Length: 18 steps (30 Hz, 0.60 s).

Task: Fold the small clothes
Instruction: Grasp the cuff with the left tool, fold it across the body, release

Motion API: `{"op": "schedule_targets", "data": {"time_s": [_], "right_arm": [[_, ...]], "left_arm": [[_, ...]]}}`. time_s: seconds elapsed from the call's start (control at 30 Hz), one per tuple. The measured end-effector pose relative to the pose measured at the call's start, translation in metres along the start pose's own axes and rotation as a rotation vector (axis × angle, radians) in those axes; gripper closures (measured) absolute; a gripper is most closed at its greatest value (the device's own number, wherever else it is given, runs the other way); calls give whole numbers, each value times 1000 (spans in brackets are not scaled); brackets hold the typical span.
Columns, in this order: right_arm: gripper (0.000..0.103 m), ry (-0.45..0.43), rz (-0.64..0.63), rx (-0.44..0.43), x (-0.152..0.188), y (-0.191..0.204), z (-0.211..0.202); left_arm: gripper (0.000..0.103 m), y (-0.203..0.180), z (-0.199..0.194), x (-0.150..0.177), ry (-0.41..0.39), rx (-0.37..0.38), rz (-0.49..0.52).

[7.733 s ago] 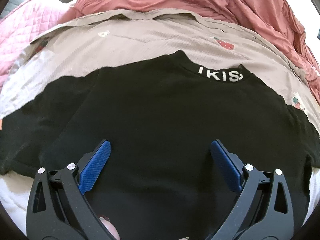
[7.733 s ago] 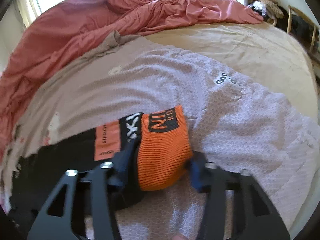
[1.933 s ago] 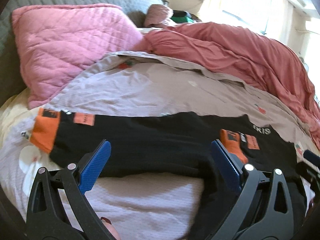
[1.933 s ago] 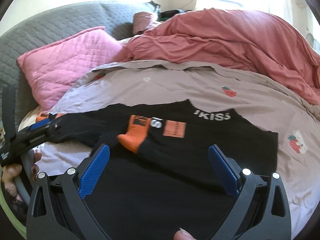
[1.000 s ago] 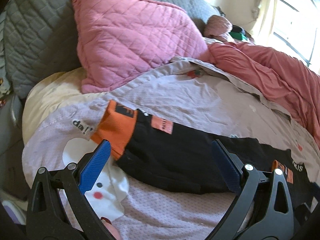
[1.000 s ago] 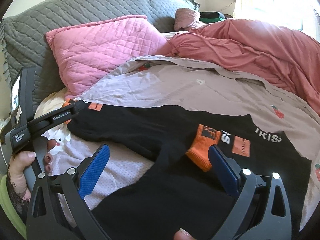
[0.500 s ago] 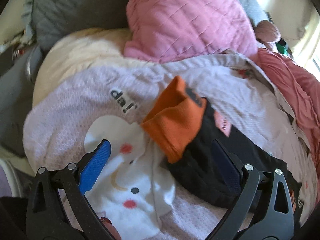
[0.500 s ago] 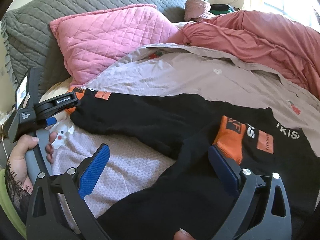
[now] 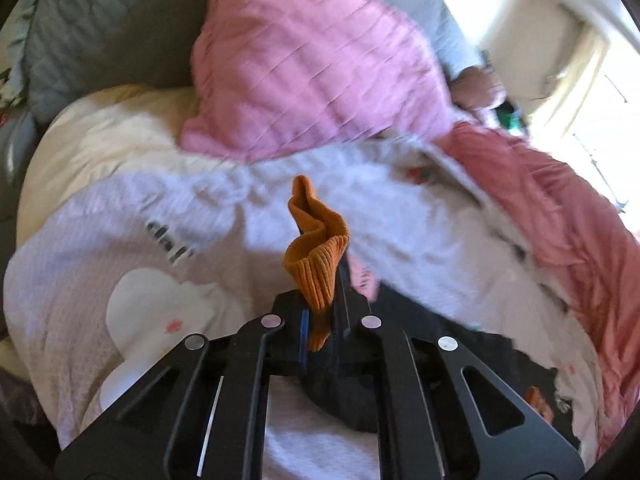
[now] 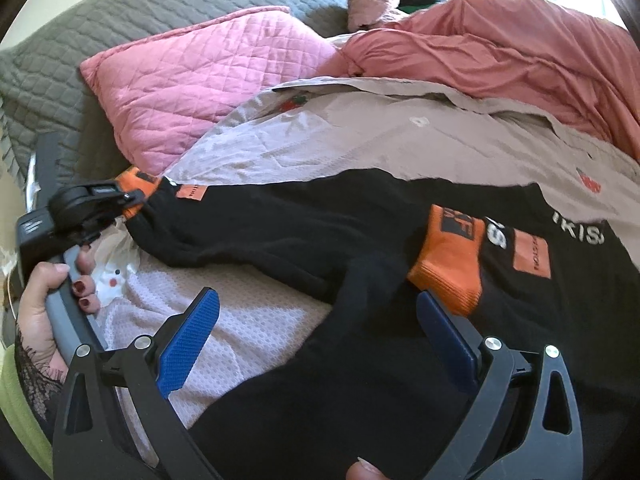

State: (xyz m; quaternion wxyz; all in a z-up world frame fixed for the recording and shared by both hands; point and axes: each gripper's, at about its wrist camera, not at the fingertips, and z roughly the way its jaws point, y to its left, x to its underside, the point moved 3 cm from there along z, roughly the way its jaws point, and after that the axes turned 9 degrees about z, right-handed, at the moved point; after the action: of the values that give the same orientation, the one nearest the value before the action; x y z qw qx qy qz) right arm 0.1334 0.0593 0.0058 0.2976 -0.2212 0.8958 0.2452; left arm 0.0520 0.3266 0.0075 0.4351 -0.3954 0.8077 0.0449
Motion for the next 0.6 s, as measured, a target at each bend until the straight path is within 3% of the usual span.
{"op": "schedule_targets", "data": {"time_s": [0.27, 0.43, 0.6], "right_arm": [[5, -45, 117, 46, 7, -66, -44], [5, -74, 192, 139, 20, -123, -81], [5, -90, 250, 225, 34, -167, -108]], "left_arm": [[101, -67, -51, 4, -157, 221, 211], [101, -116, -75, 28, -173, 335, 337], [101, -171, -90, 60, -132, 465, 445]]}}
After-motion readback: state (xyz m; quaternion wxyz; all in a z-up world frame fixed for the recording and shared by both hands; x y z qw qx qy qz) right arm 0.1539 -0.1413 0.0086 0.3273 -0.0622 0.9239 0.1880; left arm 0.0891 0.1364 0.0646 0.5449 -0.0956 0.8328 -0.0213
